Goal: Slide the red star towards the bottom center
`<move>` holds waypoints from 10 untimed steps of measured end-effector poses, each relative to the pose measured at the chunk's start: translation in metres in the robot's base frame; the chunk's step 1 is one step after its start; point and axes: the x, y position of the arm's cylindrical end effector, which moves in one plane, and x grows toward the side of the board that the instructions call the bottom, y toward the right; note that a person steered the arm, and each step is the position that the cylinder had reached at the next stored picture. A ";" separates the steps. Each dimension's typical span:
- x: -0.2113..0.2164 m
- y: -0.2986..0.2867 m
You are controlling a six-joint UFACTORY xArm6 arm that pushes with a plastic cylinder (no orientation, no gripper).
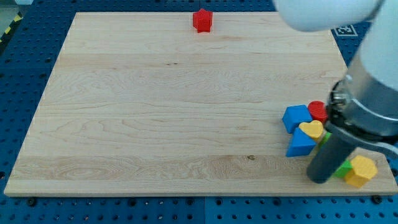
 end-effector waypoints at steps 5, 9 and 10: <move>-0.144 -0.179; -0.363 -0.269; -0.411 -0.250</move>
